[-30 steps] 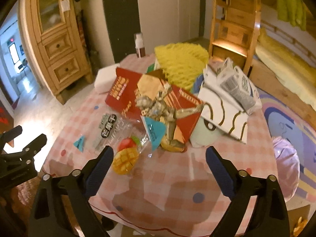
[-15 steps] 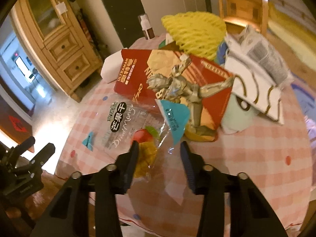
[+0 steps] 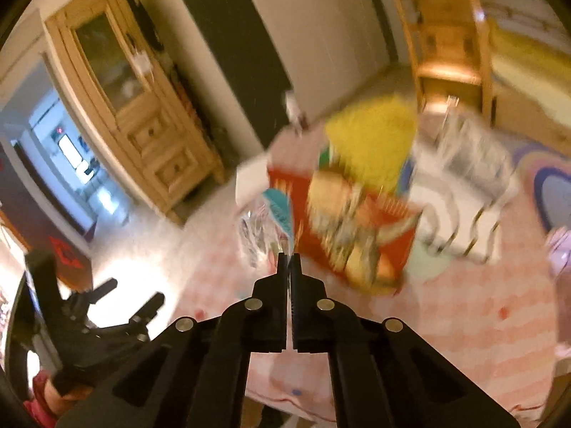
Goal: Collect trash
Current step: 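Reach the right tool to the clear mango-snack bag and grasp it, then lift the clear bag with the right tool while the left tool grasps the white foam block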
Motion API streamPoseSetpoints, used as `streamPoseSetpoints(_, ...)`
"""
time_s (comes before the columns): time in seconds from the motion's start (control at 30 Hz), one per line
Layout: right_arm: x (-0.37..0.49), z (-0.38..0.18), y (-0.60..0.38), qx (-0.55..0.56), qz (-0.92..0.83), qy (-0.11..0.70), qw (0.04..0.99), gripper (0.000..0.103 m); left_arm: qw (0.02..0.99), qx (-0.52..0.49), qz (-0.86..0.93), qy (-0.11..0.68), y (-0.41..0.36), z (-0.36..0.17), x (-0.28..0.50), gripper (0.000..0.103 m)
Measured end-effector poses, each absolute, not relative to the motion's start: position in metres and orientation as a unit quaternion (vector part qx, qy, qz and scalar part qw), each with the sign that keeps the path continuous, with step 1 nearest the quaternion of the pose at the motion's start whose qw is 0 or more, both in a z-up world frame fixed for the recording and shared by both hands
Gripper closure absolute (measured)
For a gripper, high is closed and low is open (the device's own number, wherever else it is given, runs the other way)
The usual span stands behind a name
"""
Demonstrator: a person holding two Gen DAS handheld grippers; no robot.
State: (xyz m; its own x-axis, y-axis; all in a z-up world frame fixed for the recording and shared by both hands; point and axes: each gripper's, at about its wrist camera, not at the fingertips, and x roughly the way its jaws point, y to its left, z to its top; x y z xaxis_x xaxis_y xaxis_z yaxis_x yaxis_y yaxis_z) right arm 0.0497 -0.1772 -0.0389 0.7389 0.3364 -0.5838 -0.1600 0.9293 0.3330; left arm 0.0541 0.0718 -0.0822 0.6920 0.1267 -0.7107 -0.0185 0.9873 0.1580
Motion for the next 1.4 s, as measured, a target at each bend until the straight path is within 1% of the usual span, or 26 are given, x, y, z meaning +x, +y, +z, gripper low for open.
streamPoseSetpoints(0.17,0.041,0.008,-0.199,0.087,0.064,0.254,0.961,0.102,0.920,0.077,0.045,0.381,0.061,-0.065,0.085,0.007)
streamPoseSetpoints(0.27,0.052,0.018,-0.216,0.062,0.018,0.237,0.969,0.102,0.925,0.069,0.050,0.370,0.053,-0.055,0.114,0.007)
streamPoseSetpoints(0.47,0.090,0.011,-0.246,0.044,-0.039,0.234,0.971,0.102,0.921,0.046,0.033,0.385,0.035,-0.056,0.176,0.007)
streamPoseSetpoints(0.57,0.105,0.003,-0.254,0.041,-0.049,0.235,0.970,0.102,0.913,0.031,0.031,0.406,0.028,-0.062,0.218,0.007)
streamPoseSetpoints(0.8,0.117,-0.013,-0.262,0.043,-0.061,0.235,0.969,0.102,0.889,-0.006,0.033,0.456,0.011,-0.081,0.284,0.007)
streamPoseSetpoints(1.0,0.127,-0.021,-0.270,0.052,-0.057,0.245,0.966,0.102,0.855,-0.011,0.037,0.517,0.006,-0.110,0.307,0.007)
streamPoseSetpoints(1.13,0.127,-0.021,-0.272,0.058,-0.053,0.244,0.967,0.102,0.844,-0.036,0.041,0.533,0.015,-0.118,0.307,0.007)
streamPoseSetpoints(1.17,0.126,-0.020,-0.272,0.061,-0.053,0.242,0.967,0.102,0.844,-0.045,0.041,0.533,0.018,-0.119,0.306,0.009)
streamPoseSetpoints(1.23,0.127,-0.020,-0.273,0.063,-0.053,0.242,0.967,0.102,0.842,-0.062,0.038,0.534,0.025,-0.122,0.308,0.034)
streamPoseSetpoints(1.27,0.127,-0.019,-0.274,0.064,-0.053,0.241,0.967,0.102,0.844,-0.073,0.033,0.531,0.029,-0.123,0.308,0.034)
streamPoseSetpoints(1.33,0.128,-0.017,-0.276,0.073,-0.050,0.236,0.968,0.102,0.855,-0.079,0.025,0.512,0.033,-0.120,0.306,0.039)
streamPoseSetpoints(1.4,0.126,-0.011,-0.280,0.083,-0.050,0.222,0.970,0.102,0.869,-0.081,0.024,0.488,0.038,-0.110,0.298,0.041)
